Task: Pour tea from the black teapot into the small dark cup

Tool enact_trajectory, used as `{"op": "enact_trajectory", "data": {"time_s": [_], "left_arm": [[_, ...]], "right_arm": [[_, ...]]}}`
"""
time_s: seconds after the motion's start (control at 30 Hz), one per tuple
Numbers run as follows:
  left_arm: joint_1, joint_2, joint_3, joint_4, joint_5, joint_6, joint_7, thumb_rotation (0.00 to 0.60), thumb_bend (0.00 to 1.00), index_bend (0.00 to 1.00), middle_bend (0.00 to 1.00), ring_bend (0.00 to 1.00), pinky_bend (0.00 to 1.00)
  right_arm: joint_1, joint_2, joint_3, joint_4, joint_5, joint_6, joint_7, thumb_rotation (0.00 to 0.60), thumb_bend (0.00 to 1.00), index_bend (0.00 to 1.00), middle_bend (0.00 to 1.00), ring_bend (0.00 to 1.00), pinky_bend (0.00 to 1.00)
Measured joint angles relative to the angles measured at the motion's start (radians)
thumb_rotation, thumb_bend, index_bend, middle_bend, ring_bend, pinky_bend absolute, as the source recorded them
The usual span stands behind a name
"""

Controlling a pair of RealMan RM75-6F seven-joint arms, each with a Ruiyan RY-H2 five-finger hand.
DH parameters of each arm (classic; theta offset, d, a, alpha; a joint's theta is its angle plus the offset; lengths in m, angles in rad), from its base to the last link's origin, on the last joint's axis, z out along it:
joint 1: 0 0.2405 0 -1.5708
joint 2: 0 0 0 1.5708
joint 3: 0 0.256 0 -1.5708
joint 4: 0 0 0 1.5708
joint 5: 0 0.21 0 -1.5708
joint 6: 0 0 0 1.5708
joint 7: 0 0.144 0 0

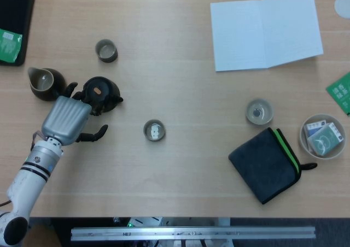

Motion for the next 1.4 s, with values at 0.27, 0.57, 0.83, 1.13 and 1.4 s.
{"op": "enact_trajectory", "data": {"time_s": [0.27, 0.57, 0.83, 1.13, 1.4], "left_arm": [[0.008, -0.013, -0.001, 0.012, 0.002, -0.012, 0.001, 0.203, 0.32, 0.35, 0.38, 0.26, 0.10], [0.020, -0.035, 0.001, 0.041, 0.000, -0.028, -0.009, 0.204, 0.32, 0.36, 0.38, 0.26, 0.10], [0.025, -0.042, 0.000, 0.051, -0.002, -0.043, -0.014, 0.206, 0.32, 0.37, 0.38, 0.26, 0.10], [0.023, -0.064, -0.013, 0.095, 0.014, -0.056, -0.049, 0.220, 0.32, 0.51, 0.52, 0.35, 0.10], [0.015, -0.077, -0.028, 0.108, 0.030, -0.063, -0.055, 0.206, 0.32, 0.60, 0.63, 0.45, 0.10]], "right_arm": [[0.000, -0.003, 0.000, 0.006, 0.002, -0.001, 0.005, 0.600, 0.01, 0.32, 0.37, 0.25, 0.18], [-0.001, -0.005, 0.001, 0.011, 0.006, -0.003, 0.008, 0.600, 0.01, 0.32, 0.37, 0.25, 0.18], [0.002, -0.006, 0.003, 0.011, 0.008, -0.007, 0.006, 0.600, 0.01, 0.32, 0.37, 0.25, 0.18], [-0.002, -0.004, 0.006, 0.009, 0.013, -0.001, 0.004, 0.600, 0.01, 0.32, 0.37, 0.25, 0.18], [-0.005, -0.002, 0.010, 0.011, 0.019, 0.003, 0.006, 0.600, 0.01, 0.32, 0.37, 0.25, 0.18]]}}
